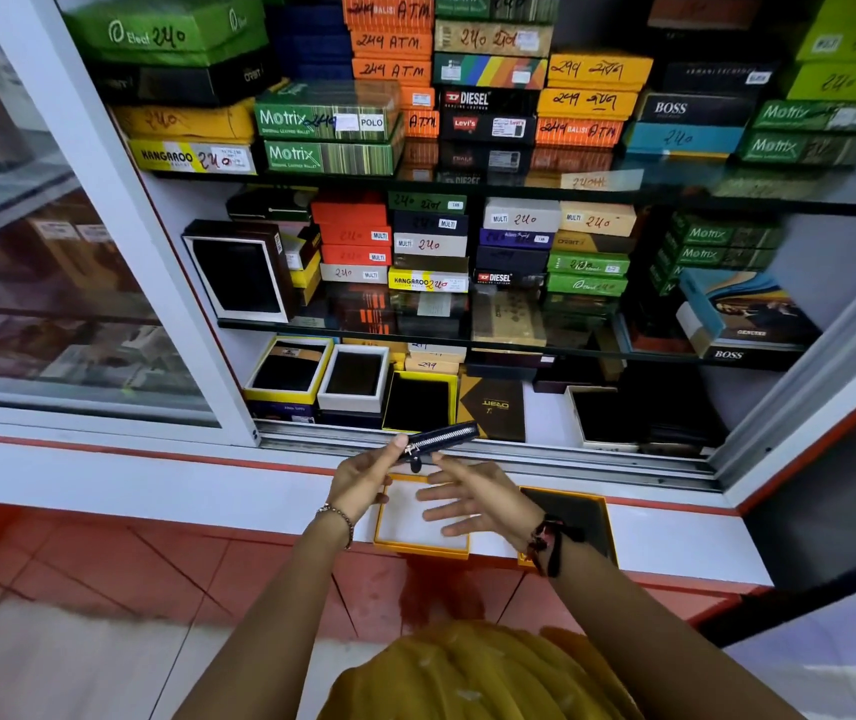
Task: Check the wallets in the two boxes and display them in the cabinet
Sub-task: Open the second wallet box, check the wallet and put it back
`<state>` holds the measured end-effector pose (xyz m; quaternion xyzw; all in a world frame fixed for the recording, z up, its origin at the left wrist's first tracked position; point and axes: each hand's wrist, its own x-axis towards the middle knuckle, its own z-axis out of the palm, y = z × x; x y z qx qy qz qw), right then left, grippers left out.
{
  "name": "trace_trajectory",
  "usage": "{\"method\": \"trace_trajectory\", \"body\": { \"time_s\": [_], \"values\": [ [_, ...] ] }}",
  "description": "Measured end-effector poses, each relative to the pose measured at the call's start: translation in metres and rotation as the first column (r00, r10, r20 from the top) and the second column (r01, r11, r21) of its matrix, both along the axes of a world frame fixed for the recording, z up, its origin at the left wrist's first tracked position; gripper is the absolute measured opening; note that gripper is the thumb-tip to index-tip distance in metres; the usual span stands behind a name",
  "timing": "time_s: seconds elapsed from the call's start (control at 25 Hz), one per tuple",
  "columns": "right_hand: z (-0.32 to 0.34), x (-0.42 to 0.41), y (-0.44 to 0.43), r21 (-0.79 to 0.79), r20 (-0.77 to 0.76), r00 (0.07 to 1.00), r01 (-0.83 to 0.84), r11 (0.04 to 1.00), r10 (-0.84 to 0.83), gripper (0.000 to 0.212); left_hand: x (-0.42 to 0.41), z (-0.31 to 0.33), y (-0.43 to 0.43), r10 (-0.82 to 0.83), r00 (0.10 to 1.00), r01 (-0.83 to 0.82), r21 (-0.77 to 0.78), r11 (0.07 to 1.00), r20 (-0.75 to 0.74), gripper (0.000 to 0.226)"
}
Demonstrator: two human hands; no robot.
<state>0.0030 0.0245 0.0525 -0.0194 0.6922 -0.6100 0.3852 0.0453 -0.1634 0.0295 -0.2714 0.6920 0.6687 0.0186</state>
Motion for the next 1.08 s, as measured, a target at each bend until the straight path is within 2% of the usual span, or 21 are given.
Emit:
{"method": "trace_trajectory", "body": {
  "time_s": [0.12, 0.28, 0.36, 0.48, 0.56, 0.64, 0.76, 0.84, 0.92, 1.0, 1.08],
  "values": [
    [0.011, 0.006, -0.011, -0.053, -0.050, 0.997, -0.069, 0.996, 0.066, 0.041, -0.001, 0.006, 0.005, -0.004, 0.999, 0.003, -0.007, 1.000, -0.054, 0.028],
    [0.019, -0.008, 0.001, -0.010, -0.156, 0.983, 0.094, 0.996, -0.094, 0.033, 0.004, 0.008, -0.002, 0.085, 0.992, -0.085, 0.003, 0.996, -0.096, 0.025],
    [0.017, -0.020, 0.019, -0.008, -0.189, 0.959, 0.214, 0.977, -0.212, 0.031, 0.007, 0.005, -0.012, 0.125, 0.988, -0.121, 0.048, 0.991, -0.086, 0.038],
    [0.013, -0.027, 0.040, -0.004, -0.162, 0.944, 0.290, 0.957, -0.287, 0.027, 0.010, -0.001, -0.019, 0.074, 0.994, -0.052, 0.254, 0.966, -0.076, 0.086],
    [0.009, -0.023, 0.041, 0.005, -0.083, 0.969, 0.236, 0.972, -0.234, 0.024, 0.011, -0.006, -0.013, -0.070, 0.992, 0.111, 0.480, 0.870, -0.103, 0.101],
    [0.003, -0.015, 0.036, 0.023, -0.060, 0.991, 0.125, 0.992, -0.124, 0.015, 0.013, -0.008, -0.001, -0.198, 0.969, 0.244, 0.665, 0.706, -0.146, 0.097],
    [0.002, -0.007, 0.027, -0.002, -0.064, 0.998, 0.014, 1.000, -0.014, 0.018, 0.014, -0.012, 0.011, -0.265, 0.947, 0.292, 0.828, 0.479, -0.181, 0.092],
    [0.008, -0.006, 0.026, -0.041, -0.060, 0.998, -0.023, 0.999, 0.020, 0.012, 0.013, -0.016, 0.011, -0.280, 0.943, 0.282, 0.879, 0.384, -0.180, 0.091],
    [0.010, -0.008, 0.027, -0.037, -0.072, 0.996, -0.057, 0.998, 0.054, 0.011, 0.011, -0.018, 0.010, -0.312, 0.932, 0.290, 0.893, 0.345, -0.183, 0.097],
    [0.008, -0.008, 0.027, -0.027, -0.068, 0.996, -0.062, 0.998, 0.060, 0.016, 0.011, -0.021, 0.009, -0.327, 0.912, 0.350, 0.885, 0.308, -0.247, 0.102],
    [0.006, -0.008, 0.028, -0.041, -0.057, 0.997, -0.046, 0.998, 0.043, 0.013, 0.011, -0.019, 0.008, -0.301, 0.900, 0.393, 0.884, 0.251, -0.315, 0.095]
  ]
}}
